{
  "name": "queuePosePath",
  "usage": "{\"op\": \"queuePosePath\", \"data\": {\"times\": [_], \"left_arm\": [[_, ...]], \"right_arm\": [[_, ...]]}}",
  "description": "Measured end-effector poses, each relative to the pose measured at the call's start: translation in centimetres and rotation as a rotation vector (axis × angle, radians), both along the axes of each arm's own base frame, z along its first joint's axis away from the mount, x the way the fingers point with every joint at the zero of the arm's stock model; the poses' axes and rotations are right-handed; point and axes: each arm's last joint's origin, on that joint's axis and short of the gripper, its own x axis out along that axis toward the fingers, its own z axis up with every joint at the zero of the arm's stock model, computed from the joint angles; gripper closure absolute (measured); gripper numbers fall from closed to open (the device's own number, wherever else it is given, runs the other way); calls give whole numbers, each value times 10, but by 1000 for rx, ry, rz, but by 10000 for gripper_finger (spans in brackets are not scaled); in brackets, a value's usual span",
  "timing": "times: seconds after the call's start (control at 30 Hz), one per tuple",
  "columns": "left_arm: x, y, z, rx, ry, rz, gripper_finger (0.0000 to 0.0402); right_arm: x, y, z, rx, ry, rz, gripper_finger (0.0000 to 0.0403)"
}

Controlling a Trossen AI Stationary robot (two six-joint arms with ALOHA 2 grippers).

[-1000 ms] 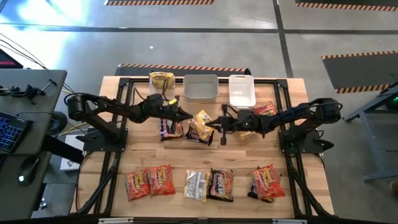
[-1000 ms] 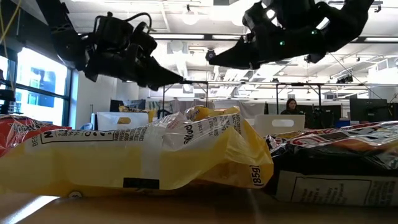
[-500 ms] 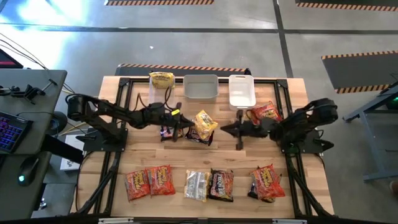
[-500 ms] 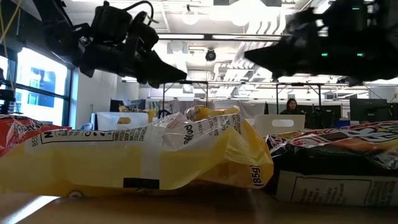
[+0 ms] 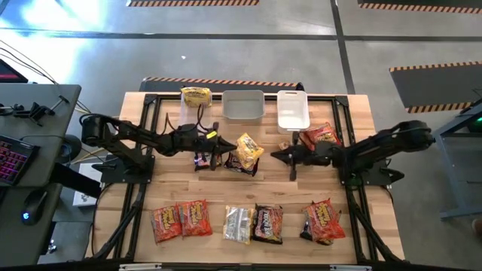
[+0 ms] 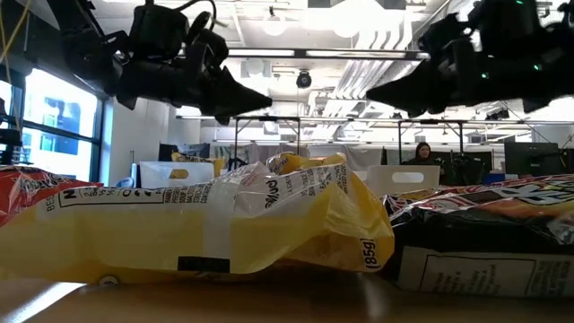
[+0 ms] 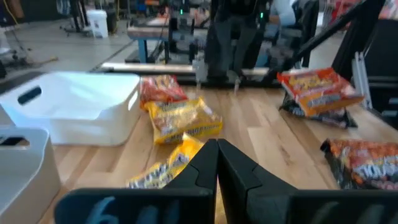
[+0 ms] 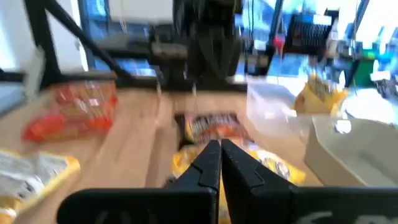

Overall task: Sort Maruchan noodles
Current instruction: Adjust the transparent bin on the table

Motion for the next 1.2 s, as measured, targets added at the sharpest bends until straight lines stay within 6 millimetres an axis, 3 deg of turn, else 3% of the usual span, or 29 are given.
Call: {"op": "queuePosePath", "data": {"times": [0.2, 0.37, 0.53, 0.77, 0.97, 1.2], "left_arm": [[-12, -1, -5, 8, -66, 3, 401], [-30, -4, -27, -47, 72, 23, 401], [-52, -1, -41, -138, 261, 301, 401], [-76, 10, -36, -167, 335, 632, 401], [-93, 27, -52, -206, 515, 755, 401], [-101, 41, -56, -245, 550, 827, 401]], "right_arm": [[16, 2, 25, -11, 277, -78, 403], [28, 2, 48, -5, 425, -109, 403], [34, 2, 65, 25, 421, -117, 403], [34, -2, 64, 36, 434, -160, 403], [30, -13, 59, 78, 481, -240, 403], [29, -29, 56, 153, 488, -328, 402]]}}
